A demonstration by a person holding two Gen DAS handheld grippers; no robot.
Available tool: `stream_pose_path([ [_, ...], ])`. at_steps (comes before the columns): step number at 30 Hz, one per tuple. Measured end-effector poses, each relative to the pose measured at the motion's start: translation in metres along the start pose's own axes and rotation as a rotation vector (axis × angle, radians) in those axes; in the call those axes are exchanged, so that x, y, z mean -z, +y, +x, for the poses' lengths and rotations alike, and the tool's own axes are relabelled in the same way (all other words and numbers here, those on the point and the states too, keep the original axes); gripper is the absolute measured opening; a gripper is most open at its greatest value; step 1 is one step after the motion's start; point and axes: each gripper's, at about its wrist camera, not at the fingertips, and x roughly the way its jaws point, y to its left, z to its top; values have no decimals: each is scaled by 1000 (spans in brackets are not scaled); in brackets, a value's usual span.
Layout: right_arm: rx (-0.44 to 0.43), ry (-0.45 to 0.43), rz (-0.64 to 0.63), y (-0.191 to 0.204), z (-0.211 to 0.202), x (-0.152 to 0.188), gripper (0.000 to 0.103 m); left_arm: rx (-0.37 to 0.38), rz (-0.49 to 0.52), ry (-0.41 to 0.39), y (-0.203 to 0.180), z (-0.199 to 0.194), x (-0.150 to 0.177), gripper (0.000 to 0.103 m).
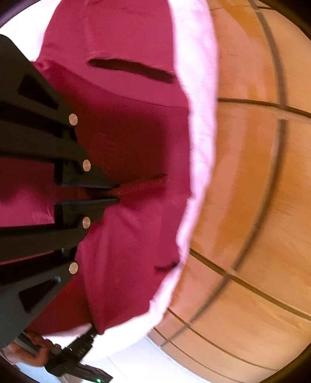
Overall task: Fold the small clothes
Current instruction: 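Grasp the other sleeve with the left gripper and fold it across the body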
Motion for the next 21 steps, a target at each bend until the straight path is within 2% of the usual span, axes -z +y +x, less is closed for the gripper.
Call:
stream_pose_path([
  [1, 14, 3, 20, -5, 4, 3, 5, -8, 3, 15, 2, 6, 5, 6],
  [5, 9, 17, 30, -5, 1, 0, 4, -4, 3, -9, 4, 7, 9, 6],
  [8, -20, 69, -29, 3, -15, 5, 6, 5, 23, -15, 6, 2, 10, 8],
  [11, -32, 30, -119, 11, -46, 11, 6, 22, 3, -24, 9, 3, 13, 11],
  [14, -20, -43, -140, 17, -62, -3, 6, 19, 4, -24, 9, 4, 15, 12],
  [18, 4, -37, -157, 30, -34, -31, 6, 0, 30, -31, 3, 4, 16, 13],
  [21, 36, -2, -191, 43, 4, -50, 6, 8, 23, -37, 5, 3, 17, 13],
])
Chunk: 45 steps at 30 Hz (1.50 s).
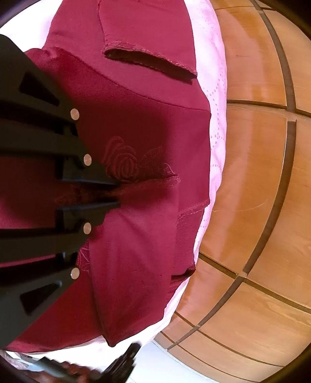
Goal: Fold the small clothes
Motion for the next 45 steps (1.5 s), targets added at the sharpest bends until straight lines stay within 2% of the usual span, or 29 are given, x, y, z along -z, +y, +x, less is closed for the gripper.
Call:
stream_pose_path([
  [3, 24, 54, -2, 6, 44, -15, 6, 10, -12, 0, 2, 3, 1, 13],
  [6, 110, 110, 22, -9, 78, -14, 6, 4, -6, 1, 1, 5, 1, 14],
  [8, 64, 86, 59, -21, 87, -13, 6, 4, -4, 1, 0, 6, 2, 15],
  [11, 76, 92, 49, -19, 80, -14, 6, 18, -17, 0, 3, 6, 1, 15],
  [13, 84, 68, 16, -15, 57, -11, 9, 28, -26, -1, 4, 6, 2, 15],
  [14, 65, 52, 19, -15, 46, -9, 14, 32, -30, -1, 5, 6, 2, 15],
  [16, 14, 22, 22, -16, 20, 1, 14, 39, -36, -1, 6, 6, 2, 15],
  [18, -3, 47, -6, -13, 6, 17, 14, 45, -41, -1, 7, 6, 2, 15],
  [20, 21, 94, -27, -13, -1, 37, 14, 46, -43, -1, 7, 6, 2, 15],
  [23, 44, 68, -37, -19, -4, 58, 14, 42, -39, 0, 6, 7, 2, 15],
  [24, 43, 54, -30, -20, -4, 62, 14, 41, -39, 1, 6, 7, 2, 16],
  [28, 128, 62, -103, -4, 1, 59, 15, 34, -32, 20, 3, 7, -2, 16],
  [29, 159, 58, -126, 3, -4, 58, 18, 32, -27, 27, 3, 6, -4, 18],
  [30, 174, 46, -136, 10, -7, 55, 26, 25, -16, 39, 1, 1, -5, 32],
  [31, 157, 25, -137, 18, -17, 57, 55, 31, -7, 47, 0, -5, -4, 44],
  [32, 124, -2, -135, 26, -27, 61, 80, 37, -7, 40, 1, -12, -2, 75],
  [33, 100, -20, -136, 32, -34, 64, 82, 36, -12, 15, 2, -24, 2, 89],
  [35, 57, -25, -173, 54, -46, 78, 81, 29, -21, -27, 7, -43, 11, 89],
  [38, 44, 20, -212, 75, -43, 100, 82, 42, -87, -27, 26, -61, 21, 89],
  [42, 129, 77, -277, 87, -26, 122, 86, 63, -217, -72, 67, -90, 31, 89],
  [45, 145, 83, -247, 82, -22, 121, 94, -19, -283, -145, 98, -113, 32, 89],
])
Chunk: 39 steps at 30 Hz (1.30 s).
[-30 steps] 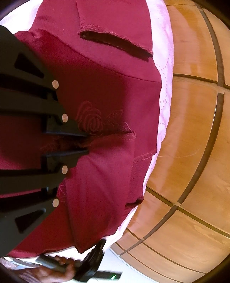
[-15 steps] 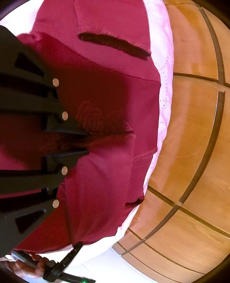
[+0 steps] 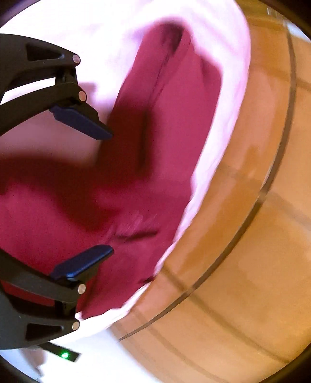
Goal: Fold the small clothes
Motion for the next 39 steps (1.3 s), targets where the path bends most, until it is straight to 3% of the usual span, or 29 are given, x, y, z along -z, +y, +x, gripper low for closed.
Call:
stream_pose_path([
  [2, -24, 20, 26, -5, 6, 0, 96, -15, -31, -24, 18, -6, -10, 88],
  [5, -26, 17, 33, -7, 8, 1, 97, 15, -115, 26, 38, -3, -25, 67],
  [8, -1, 9, 19, -3, 7, 3, 98, 63, -188, 11, 43, -3, -35, 65],
  [10, 2, 6, 20, -2, 7, 3, 98, 10, -106, -20, 29, -2, -39, 66],
  [12, -1, 5, 23, -2, 7, 4, 98, -56, 61, -47, 3, 1, -40, 70],
  [13, -2, 5, 23, -2, 7, 4, 98, -86, 154, -50, -12, 5, -38, 76],
  [14, -3, 4, 24, -3, 7, 4, 98, -118, 226, -47, -24, 10, -37, 91],
  [15, -3, 4, 25, -3, 8, 4, 98, -145, 271, -43, -33, 16, -37, 96],
  [19, -7, 3, 28, -4, 8, 4, 98, -250, 400, 9, -52, 47, -39, 94],
  [20, -6, 4, 28, -3, 8, 4, 98, -281, 424, 33, -51, 57, -39, 84],
  [21, -5, 5, 27, -3, 8, 4, 98, -300, 432, 55, -48, 63, -39, 63],
  [23, -5, 3, 27, -3, 8, 4, 98, -329, 399, 134, -34, 74, -39, 36],
  [25, -6, 0, 29, -3, 8, 5, 98, -287, 337, 131, -19, 70, -41, 33],
  [26, -7, -1, 28, -4, 8, 5, 99, -287, 331, 123, -16, 67, -42, 20],
  [27, -6, -1, 27, -3, 8, 5, 99, -305, 333, 119, -15, 63, -42, 17],
  [32, -13, -1, 31, -5, 8, 5, 99, -258, 296, 58, -15, 35, -49, 15],
  [39, -12, -3, 31, -5, 8, 6, 99, -87, 176, -10, -50, -12, -75, 15],
])
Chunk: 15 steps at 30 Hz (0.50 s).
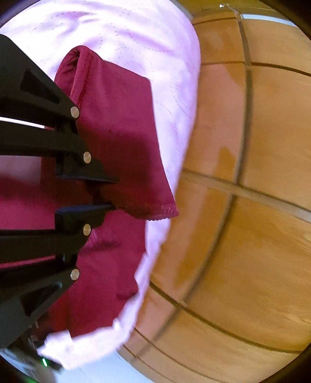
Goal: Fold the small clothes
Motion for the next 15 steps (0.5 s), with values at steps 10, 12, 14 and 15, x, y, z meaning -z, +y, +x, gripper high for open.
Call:
stream_pose_path([
  [10, -8, -4, 6, -1, 0, 0, 99, 183, 52, 9, -87, -24, -28, 15],
  [12, -12, -5, 8, -1, 0, 0, 99, 205, 53, 28, -104, -20, -28, 15],
  [14, -14, -5, 10, -2, 0, -1, 99, 224, 68, 44, -123, -12, -27, 15],
  [15, -16, -5, 11, -1, 1, -1, 99, 236, 76, 54, -133, -9, -25, 15],
])
